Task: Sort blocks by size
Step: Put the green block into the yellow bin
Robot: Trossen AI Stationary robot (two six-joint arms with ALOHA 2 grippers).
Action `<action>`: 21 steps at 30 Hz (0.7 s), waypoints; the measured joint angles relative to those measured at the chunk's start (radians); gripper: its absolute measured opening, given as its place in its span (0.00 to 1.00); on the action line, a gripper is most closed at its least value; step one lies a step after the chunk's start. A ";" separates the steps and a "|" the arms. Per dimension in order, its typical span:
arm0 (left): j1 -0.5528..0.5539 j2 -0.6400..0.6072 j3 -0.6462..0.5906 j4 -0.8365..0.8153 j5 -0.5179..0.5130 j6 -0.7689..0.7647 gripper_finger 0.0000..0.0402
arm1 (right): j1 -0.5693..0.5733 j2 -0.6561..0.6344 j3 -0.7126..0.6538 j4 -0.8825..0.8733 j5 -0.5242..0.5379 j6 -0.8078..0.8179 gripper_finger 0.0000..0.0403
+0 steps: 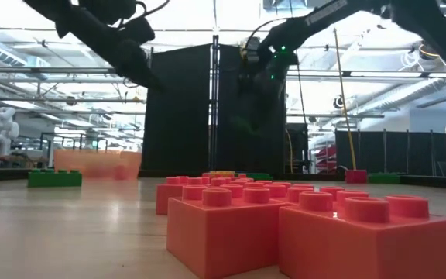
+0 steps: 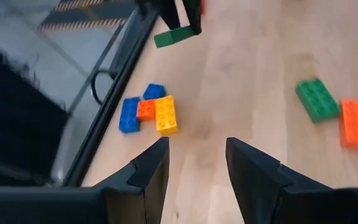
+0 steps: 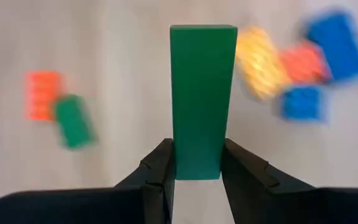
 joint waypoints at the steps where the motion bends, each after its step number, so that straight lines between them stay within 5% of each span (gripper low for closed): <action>1: -0.010 -0.007 -0.016 0.014 0.000 0.035 0.40 | 0.009 -0.022 -0.035 0.031 -0.043 0.002 0.23; 10: -0.086 0.006 -0.113 0.256 0.037 0.232 0.40 | 0.144 -0.176 -0.328 0.351 -0.173 0.138 0.23; 21: -0.175 0.116 -0.113 0.350 0.090 0.381 0.40 | 0.270 -0.183 -0.370 0.661 -0.195 0.242 0.23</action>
